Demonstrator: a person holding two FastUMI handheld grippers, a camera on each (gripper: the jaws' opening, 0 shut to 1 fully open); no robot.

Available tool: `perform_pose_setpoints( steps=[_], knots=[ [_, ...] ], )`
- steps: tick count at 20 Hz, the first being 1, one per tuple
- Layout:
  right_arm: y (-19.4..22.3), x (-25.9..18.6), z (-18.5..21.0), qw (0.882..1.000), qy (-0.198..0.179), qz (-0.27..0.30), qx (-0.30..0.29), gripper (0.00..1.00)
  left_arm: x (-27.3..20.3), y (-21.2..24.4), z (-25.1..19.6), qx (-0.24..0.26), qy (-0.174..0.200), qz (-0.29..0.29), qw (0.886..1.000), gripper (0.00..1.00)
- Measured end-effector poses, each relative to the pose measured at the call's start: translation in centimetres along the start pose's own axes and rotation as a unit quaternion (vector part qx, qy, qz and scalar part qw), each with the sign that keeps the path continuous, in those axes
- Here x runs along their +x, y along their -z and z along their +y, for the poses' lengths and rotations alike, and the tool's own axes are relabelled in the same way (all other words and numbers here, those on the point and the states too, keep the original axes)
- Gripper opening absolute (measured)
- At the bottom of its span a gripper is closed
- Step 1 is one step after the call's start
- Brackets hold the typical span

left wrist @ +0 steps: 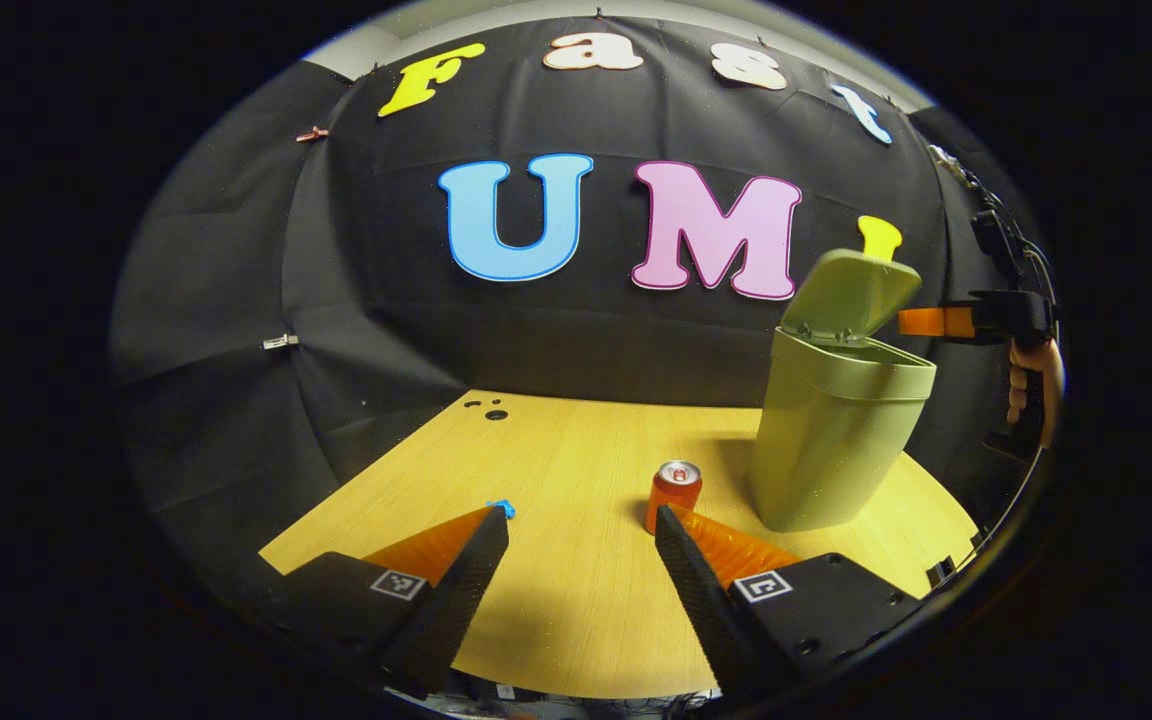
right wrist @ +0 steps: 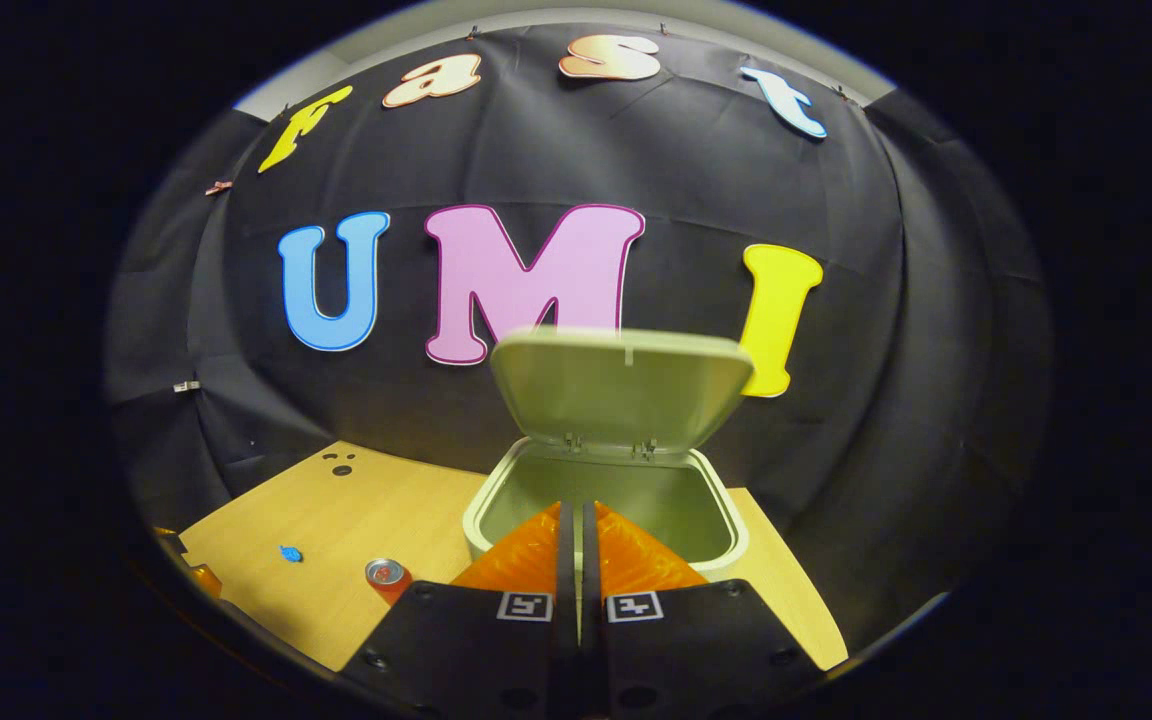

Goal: Press the lid of the desktop garbage bin to open it, pick up the crumpled paper on the desktop and throw it into the bin, then pick up the pop can on the desktop and drop it into the bin, and finally close the garbage bin lid.

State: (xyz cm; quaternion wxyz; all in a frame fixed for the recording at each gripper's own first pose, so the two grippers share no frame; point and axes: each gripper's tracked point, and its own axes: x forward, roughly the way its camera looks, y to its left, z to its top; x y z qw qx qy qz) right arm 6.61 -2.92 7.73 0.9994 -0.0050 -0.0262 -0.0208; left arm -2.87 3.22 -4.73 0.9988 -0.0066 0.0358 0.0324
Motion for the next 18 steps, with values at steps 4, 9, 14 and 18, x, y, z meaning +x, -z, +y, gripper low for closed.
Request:
perform_pose_setpoints(
  steps=[4,9,14,18],
  knots=[
    [0.7,-2.1,0.8,1.0,0.011,0.006,0.006,0.05,-1.1,0.4,1.7,-0.001,0.01,-0.003,1.0,0.96],
    [2.0,-3.2,2.2,1.0,0.006,0.015,0.017,0.08,-1.1,0.7,2.8,-0.002,0.011,0.003,1.0,0.96],
    [4.1,-2.4,3.5,0.999,-0.029,0.031,0.013,0.05,0.9,0.1,3.0,-0.003,-0.012,0.009,1.0,0.96],
    [5.6,-2.0,4.0,0.996,-0.076,0.039,-0.001,0.24,3.0,0.1,2.8,-0.02,-0.046,0.024,0.998,0.96]
  ],
)
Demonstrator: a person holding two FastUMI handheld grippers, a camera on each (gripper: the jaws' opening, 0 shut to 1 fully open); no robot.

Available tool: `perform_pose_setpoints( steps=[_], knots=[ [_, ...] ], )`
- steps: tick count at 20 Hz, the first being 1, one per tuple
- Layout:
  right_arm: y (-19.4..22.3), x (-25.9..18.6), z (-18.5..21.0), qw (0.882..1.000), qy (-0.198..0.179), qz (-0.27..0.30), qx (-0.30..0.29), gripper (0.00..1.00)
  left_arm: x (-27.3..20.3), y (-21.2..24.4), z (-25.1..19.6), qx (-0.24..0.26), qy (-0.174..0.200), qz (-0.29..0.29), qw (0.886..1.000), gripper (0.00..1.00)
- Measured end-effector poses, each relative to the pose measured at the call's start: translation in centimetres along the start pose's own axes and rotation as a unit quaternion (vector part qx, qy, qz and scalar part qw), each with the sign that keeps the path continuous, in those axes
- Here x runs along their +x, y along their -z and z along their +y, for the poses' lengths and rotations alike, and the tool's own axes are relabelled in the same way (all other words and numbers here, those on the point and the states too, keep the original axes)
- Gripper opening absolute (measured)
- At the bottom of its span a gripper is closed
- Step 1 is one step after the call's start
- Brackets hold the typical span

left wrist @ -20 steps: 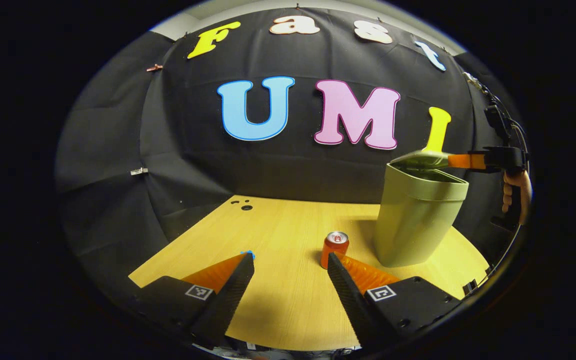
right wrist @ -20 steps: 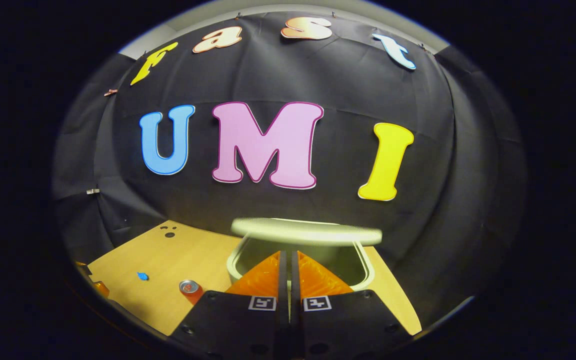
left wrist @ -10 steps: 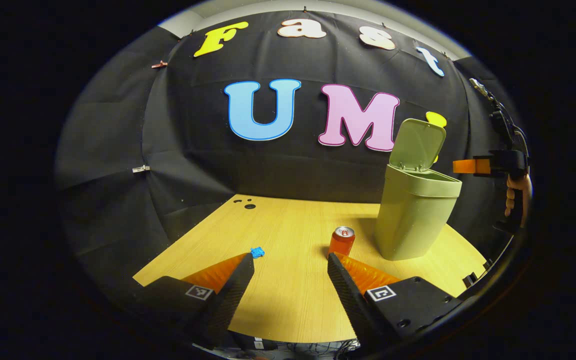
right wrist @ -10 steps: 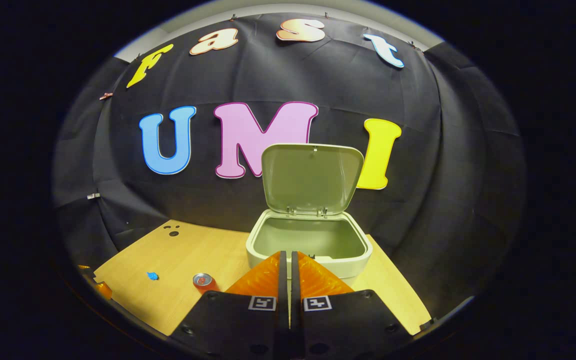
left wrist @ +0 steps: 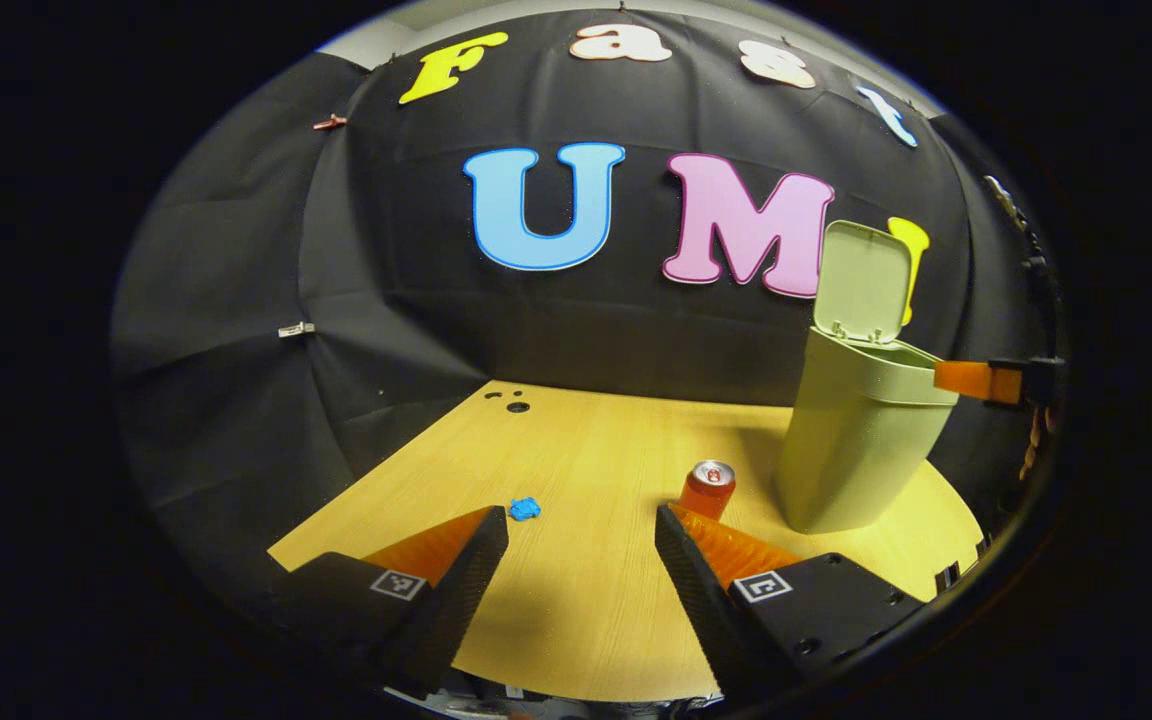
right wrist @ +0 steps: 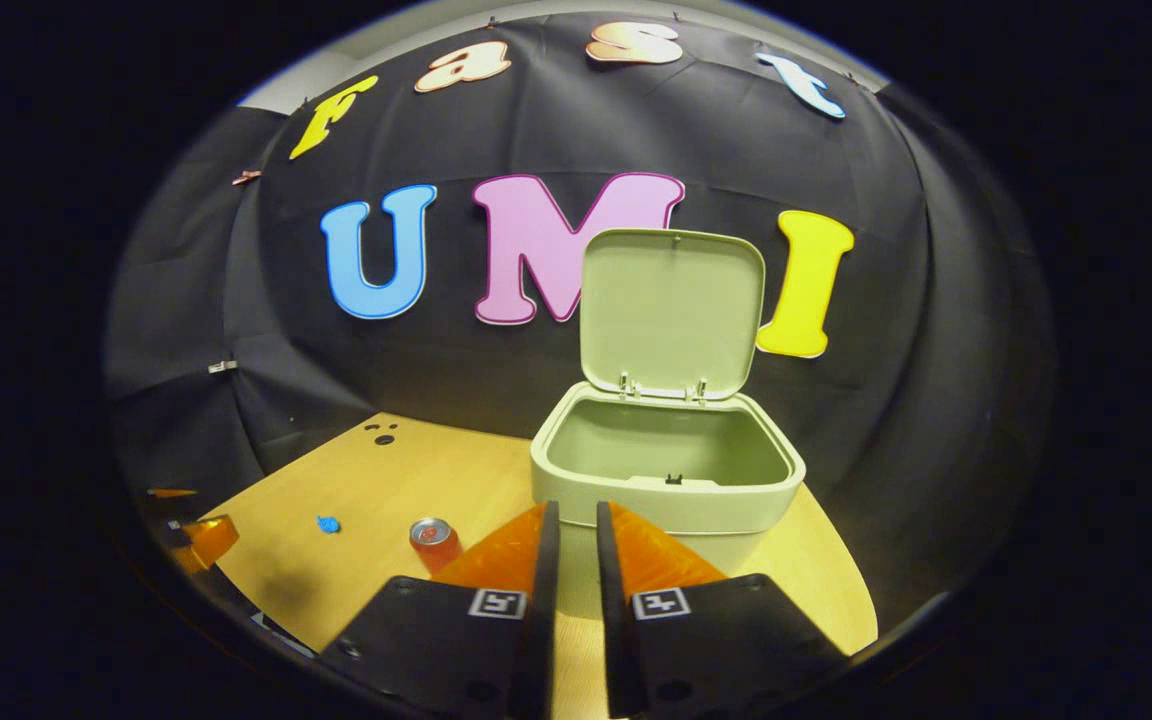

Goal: Press the lid of the desktop garbage bin to open it, pick up the crumpled paper on the desktop and throw it into the bin, then pick up the pop can on the desktop and drop it into the bin, and finally close the garbage bin lid.

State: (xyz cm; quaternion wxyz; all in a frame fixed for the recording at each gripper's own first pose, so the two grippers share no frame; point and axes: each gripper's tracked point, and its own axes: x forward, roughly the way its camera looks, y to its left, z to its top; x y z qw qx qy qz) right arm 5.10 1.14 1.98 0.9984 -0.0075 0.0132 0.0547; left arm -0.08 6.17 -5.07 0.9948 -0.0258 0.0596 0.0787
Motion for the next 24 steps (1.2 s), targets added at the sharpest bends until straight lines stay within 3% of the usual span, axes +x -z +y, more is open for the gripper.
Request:
perform_pose_setpoints(
  steps=[1,3,4,5,10,20,24],
  knots=[
    [0.6,0.2,0.1,1.0,-0.013,0.003,-0.005,0.29,0.5,0.2,0.0,-0.007,-0.012,0.005,1.0,0.96],
    [2.3,0.4,0.2,0.999,-0.04,0.022,-0.006,0.31,1.5,0.5,0.2,-0.021,-0.035,0.017,0.999,0.96],
    [3.3,0.4,0.5,0.998,-0.059,0.035,0.0,0.54,1.9,0.5,0.3,-0.029,-0.044,0.02,0.998,0.96],
    [4.2,0.3,0.7,0.996,-0.072,0.045,0.007,0.67,2.2,0.5,0.5,-0.034,-0.053,0.021,0.998,0.96],
    [6.4,-0.5,0.2,0.994,-0.076,0.074,0.01,1.0,5.4,-0.1,2.5,-0.016,-0.072,0.029,0.997,0.96],
    [7.1,-2.6,1.1,0.994,0.001,0.108,0.017,0.99,14.9,4.6,6.9,-0.009,-0.031,0.085,0.996,0.96],
    [7.9,-4.4,1.2,0.991,0.034,0.129,0.016,0.99,18.1,7.5,8.9,-0.02,-0.034,0.118,0.992,0.99]
  ],
)
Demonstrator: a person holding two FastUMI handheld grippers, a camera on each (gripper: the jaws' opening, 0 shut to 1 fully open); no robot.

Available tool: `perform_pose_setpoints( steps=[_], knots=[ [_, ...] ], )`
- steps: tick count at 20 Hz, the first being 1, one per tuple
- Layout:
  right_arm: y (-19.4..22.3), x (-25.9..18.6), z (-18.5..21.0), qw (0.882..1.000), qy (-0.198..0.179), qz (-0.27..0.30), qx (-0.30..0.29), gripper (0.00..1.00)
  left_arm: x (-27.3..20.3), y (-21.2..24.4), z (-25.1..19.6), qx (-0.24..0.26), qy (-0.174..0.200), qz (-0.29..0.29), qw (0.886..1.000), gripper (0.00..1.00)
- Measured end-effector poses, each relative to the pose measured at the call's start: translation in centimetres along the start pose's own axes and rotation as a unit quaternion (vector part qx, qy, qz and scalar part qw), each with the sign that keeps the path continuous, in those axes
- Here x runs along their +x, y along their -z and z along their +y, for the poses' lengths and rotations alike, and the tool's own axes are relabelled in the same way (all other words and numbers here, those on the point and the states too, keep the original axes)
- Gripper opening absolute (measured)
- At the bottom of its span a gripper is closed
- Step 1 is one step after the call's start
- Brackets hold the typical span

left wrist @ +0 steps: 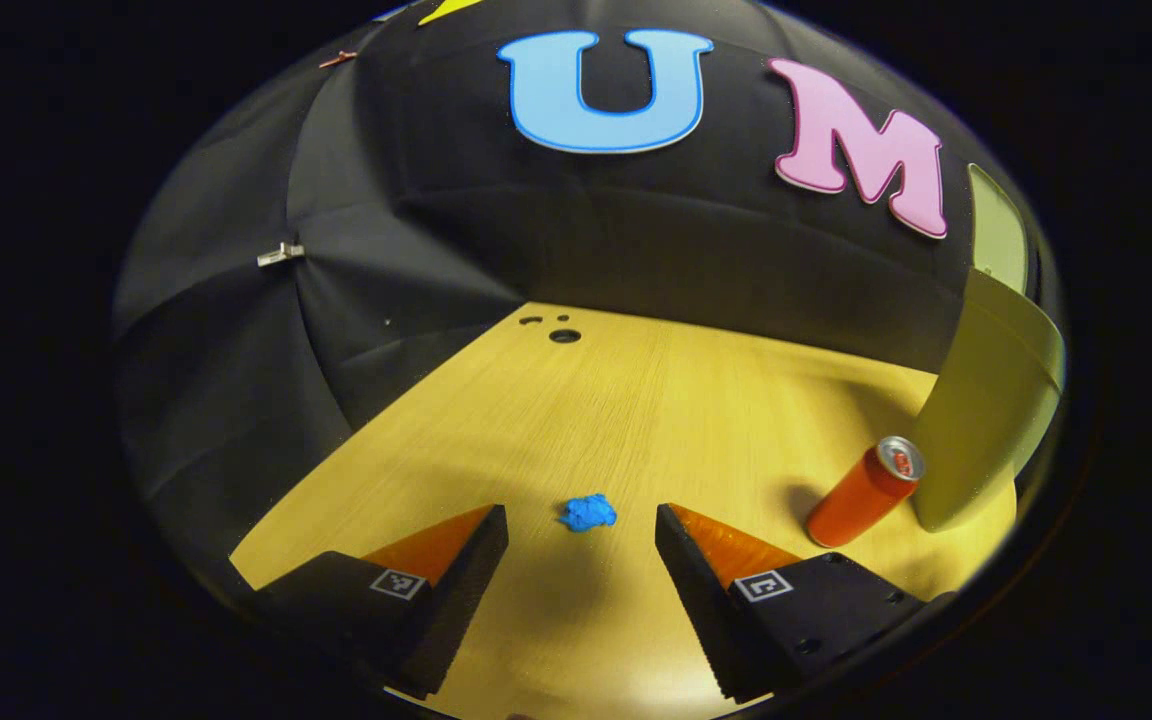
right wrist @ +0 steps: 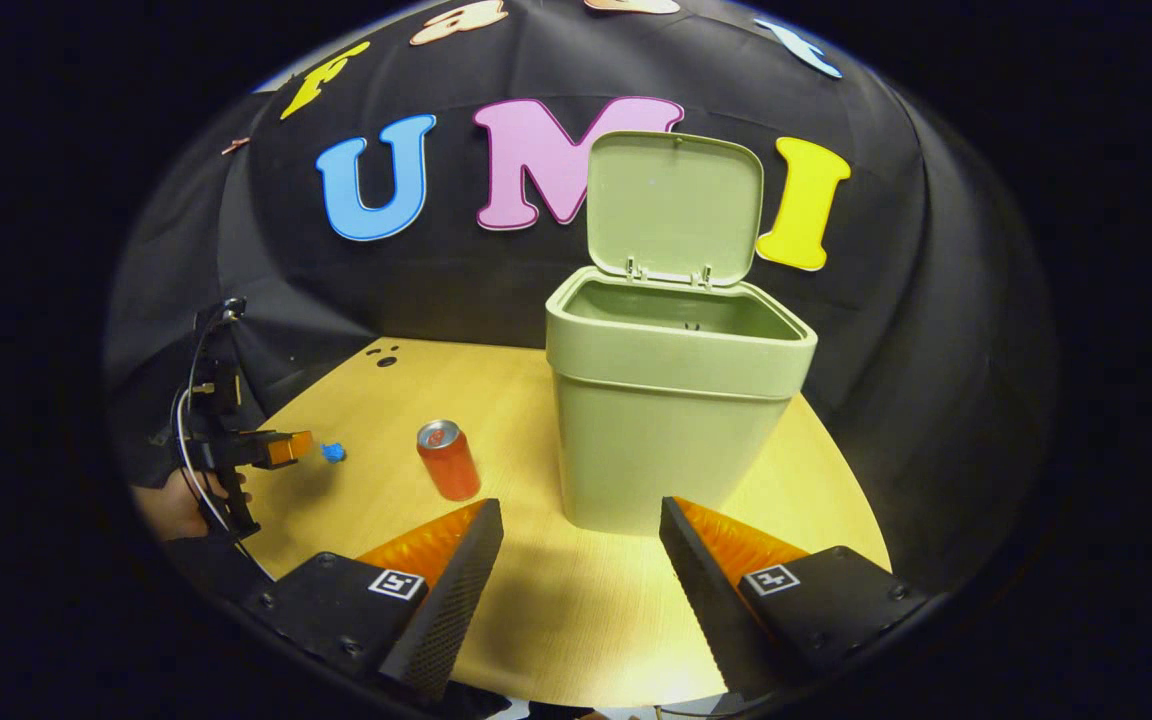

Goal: Press the lid of the desktop garbage bin to open it, pick up the crumpled paper on the desktop and throw it into the bin, then pick up the pop can on the desktop and drop it into the bin, and finally close the garbage bin lid.

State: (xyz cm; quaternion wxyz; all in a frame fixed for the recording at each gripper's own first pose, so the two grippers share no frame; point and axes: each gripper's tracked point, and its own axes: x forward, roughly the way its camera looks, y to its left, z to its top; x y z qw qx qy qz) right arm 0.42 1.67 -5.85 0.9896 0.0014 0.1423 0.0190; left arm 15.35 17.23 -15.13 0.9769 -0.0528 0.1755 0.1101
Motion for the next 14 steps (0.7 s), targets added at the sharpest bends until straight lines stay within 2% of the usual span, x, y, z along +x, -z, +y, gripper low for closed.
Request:
perform_pose_setpoints(
  steps=[4,14],
  knots=[
    [1.6,-1.3,0.4,1.0,0.022,0.02,0.008,1.0,3.1,1.8,0.4,-0.015,0.011,0.032,0.999,0.96],
    [5.2,-4.5,0.9,0.996,0.069,0.056,0.012,0.98,7.3,3.0,-1.2,0.033,0.037,0.047,0.998,0.95]
  ],
)
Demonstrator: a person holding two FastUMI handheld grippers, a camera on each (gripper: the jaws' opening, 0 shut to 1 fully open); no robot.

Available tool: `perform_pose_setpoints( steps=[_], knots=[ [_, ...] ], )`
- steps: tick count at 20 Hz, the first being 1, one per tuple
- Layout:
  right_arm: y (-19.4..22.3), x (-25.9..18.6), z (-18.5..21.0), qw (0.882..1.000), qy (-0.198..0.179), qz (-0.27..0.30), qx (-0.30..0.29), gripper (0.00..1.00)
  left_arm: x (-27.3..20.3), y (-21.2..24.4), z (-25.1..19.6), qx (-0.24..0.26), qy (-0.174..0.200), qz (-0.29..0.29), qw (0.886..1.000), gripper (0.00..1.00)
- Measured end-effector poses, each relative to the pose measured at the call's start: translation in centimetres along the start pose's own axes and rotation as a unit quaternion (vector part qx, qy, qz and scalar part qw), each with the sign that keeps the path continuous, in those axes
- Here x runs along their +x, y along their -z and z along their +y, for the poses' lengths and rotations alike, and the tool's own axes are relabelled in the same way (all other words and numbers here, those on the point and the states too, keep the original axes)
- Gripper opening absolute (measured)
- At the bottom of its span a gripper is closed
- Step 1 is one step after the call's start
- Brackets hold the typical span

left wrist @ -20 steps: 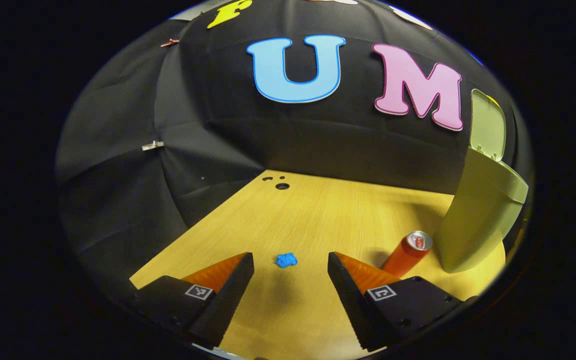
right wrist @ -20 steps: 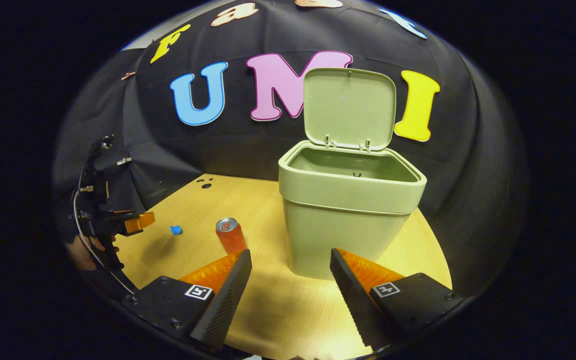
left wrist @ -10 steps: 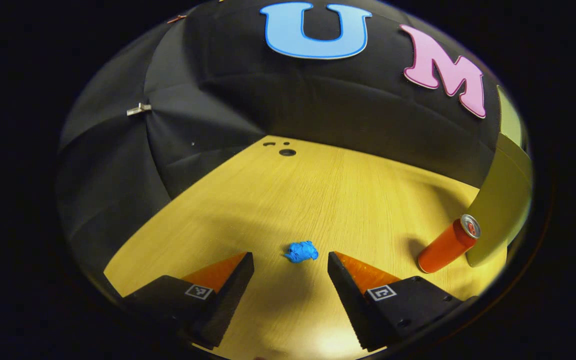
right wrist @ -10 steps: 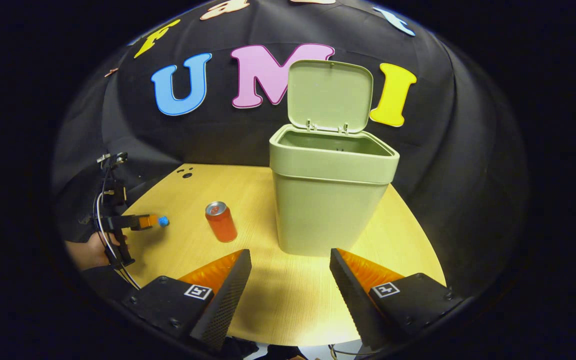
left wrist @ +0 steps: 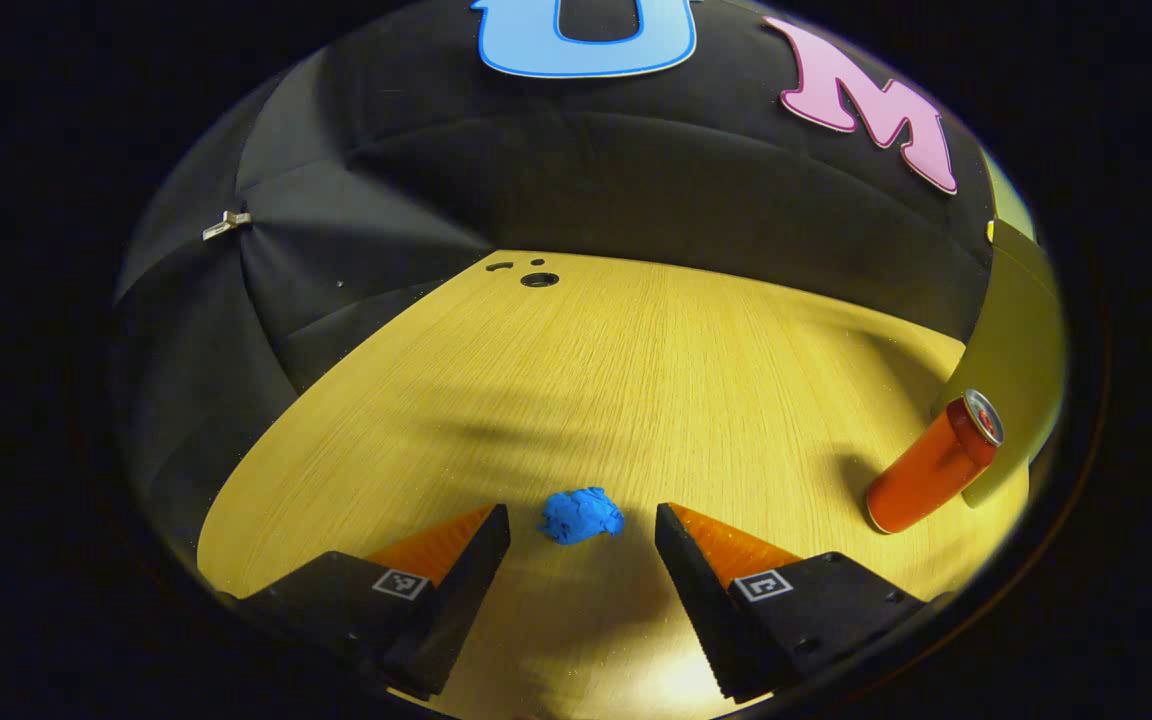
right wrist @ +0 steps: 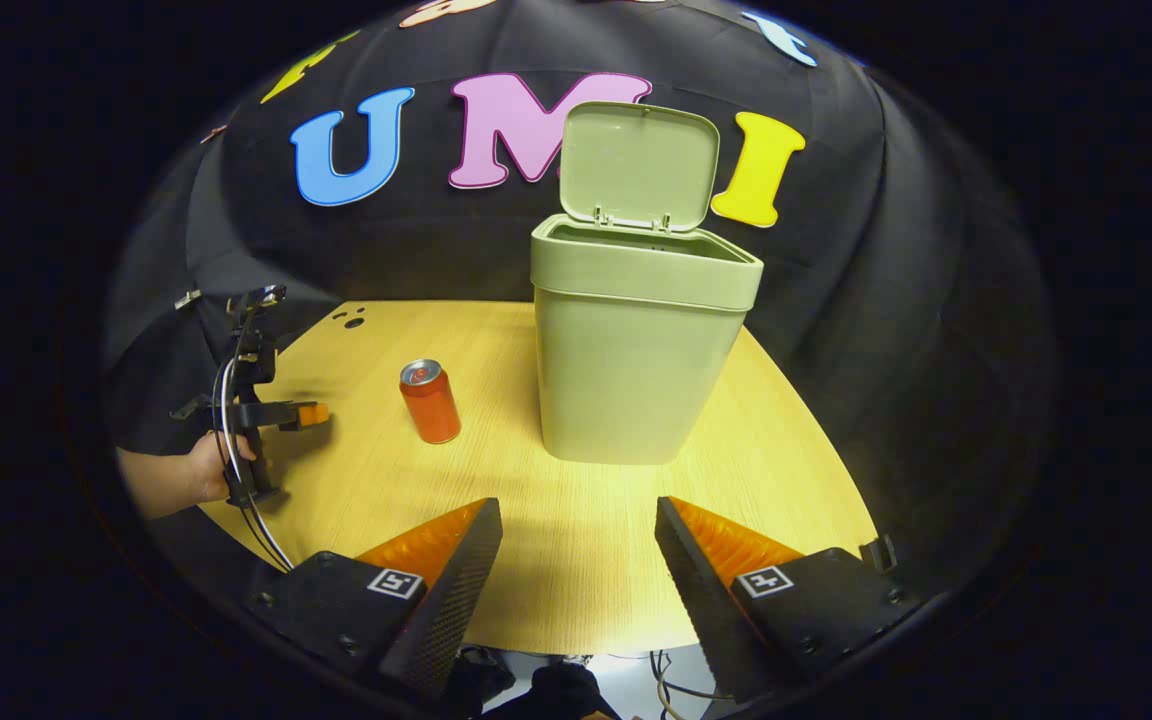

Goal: Press the lid of the desktop garbage bin to open it, pick up the crumpled paper on the desktop and throw it into the bin, then pick up the pop can on the desktop and drop it into the bin, and finally close the garbage bin lid.

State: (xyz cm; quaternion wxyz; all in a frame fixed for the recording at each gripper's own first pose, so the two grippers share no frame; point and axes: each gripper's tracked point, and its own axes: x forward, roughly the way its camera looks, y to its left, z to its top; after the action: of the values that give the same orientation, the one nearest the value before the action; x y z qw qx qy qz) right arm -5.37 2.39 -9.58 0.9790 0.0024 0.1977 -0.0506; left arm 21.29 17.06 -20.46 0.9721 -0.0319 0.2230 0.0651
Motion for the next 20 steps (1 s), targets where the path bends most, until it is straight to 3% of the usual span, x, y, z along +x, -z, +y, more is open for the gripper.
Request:
perform_pose_setpoints(
  steps=[6,10,12,13,20],
  knots=[
    [1.3,-0.8,0.3,1.0,0.015,0.011,0.013,0.99,1.6,0.9,0.3,0.018,-0.004,0.011,1.0,0.86],
    [1.6,-0.8,0.6,1.0,0.018,0.011,0.013,0.98,1.7,0.8,-0.2,0.034,0.014,0.007,0.999,0.74],
    [1.6,-0.7,0.9,1.0,0.017,0.012,0.014,0.98,1.9,0.8,-0.6,0.045,0.023,0.006,0.999,0.66],
    [1.7,-0.6,1.1,1.0,0.016,0.013,0.014,0.98,2.0,0.8,-0.7,0.05,0.025,0.005,0.998,0.52],
    [1.9,-0.1,0.9,1.0,0.013,0.017,0.009,0.99,2.3,0.4,-1.1,0.053,0.038,-0.004,0.998,0.31]
  ],
)
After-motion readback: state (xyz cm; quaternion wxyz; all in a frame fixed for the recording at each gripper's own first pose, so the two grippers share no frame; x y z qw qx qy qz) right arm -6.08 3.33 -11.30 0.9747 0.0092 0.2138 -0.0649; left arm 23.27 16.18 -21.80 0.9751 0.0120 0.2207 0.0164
